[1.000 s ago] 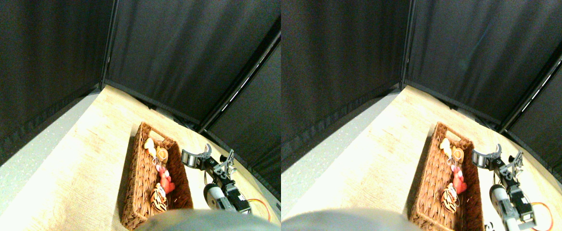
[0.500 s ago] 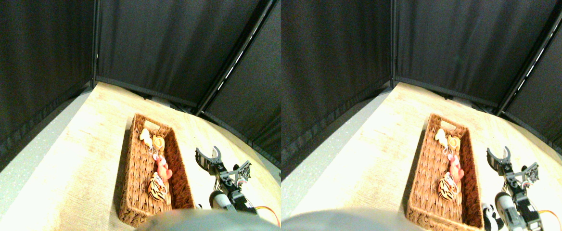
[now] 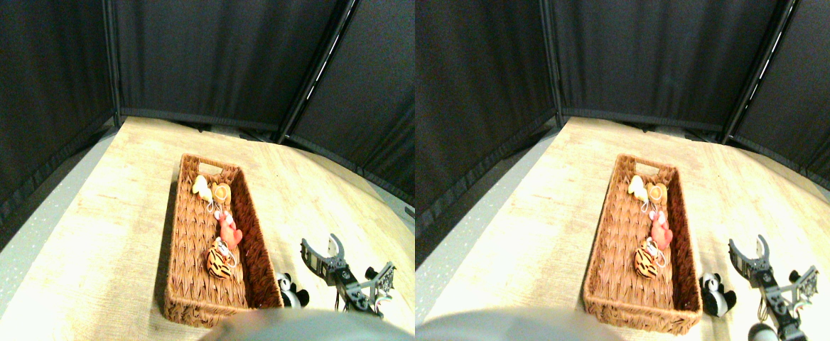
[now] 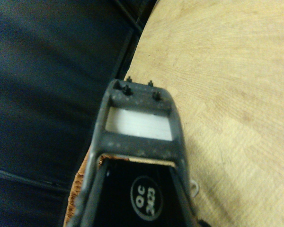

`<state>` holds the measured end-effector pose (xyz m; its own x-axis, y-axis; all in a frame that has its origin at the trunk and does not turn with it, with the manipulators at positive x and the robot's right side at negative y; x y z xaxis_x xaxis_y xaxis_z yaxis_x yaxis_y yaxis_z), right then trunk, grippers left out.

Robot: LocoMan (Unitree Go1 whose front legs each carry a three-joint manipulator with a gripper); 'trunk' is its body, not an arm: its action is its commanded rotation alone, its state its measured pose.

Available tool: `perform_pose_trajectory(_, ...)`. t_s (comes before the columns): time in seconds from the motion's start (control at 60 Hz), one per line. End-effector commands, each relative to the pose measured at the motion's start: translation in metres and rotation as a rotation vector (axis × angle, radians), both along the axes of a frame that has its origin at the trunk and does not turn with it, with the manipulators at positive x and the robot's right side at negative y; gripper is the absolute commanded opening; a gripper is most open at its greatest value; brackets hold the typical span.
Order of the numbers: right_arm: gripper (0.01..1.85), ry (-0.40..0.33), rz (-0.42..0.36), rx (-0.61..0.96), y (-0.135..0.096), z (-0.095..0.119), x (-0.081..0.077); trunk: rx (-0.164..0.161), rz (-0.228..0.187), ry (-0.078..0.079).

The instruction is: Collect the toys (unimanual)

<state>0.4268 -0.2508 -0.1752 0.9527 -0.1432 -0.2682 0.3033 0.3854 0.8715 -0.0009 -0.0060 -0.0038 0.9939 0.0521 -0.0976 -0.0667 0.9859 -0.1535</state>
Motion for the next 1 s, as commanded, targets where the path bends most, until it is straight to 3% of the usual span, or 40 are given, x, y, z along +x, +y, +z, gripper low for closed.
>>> perform_pose_trajectory(0.017,0.67,0.033,-0.05,0.006,0.005,0.002,-0.009,-0.019,-0.024,0.008)
perform_pose_trajectory(0.117,0.72,0.051,-0.075,0.075,0.012,0.002,-0.019,-0.025,-0.029,0.008)
perform_pose_trajectory(0.233,0.69,0.064,-0.041,0.097,0.014,0.003,-0.028,-0.035,-0.033,0.008)
perform_pose_trajectory(0.283,0.7,0.074,-0.06,0.127,0.015,0.004,-0.031,-0.037,-0.034,0.008)
perform_pose_trajectory(0.4,0.8,0.09,-0.041,0.121,0.017,0.001,-0.04,-0.043,-0.033,0.008)
perform_pose_trajectory(0.533,0.82,0.108,0.0,0.186,0.018,-0.01,-0.046,-0.046,-0.028,0.007)
perform_pose_trajectory(0.65,0.79,0.153,-0.017,0.244,0.021,-0.021,-0.051,-0.05,-0.025,0.009)
perform_pose_trajectory(1.0,0.94,0.246,-0.011,0.251,0.026,-0.051,-0.047,-0.06,0.005,0.016)
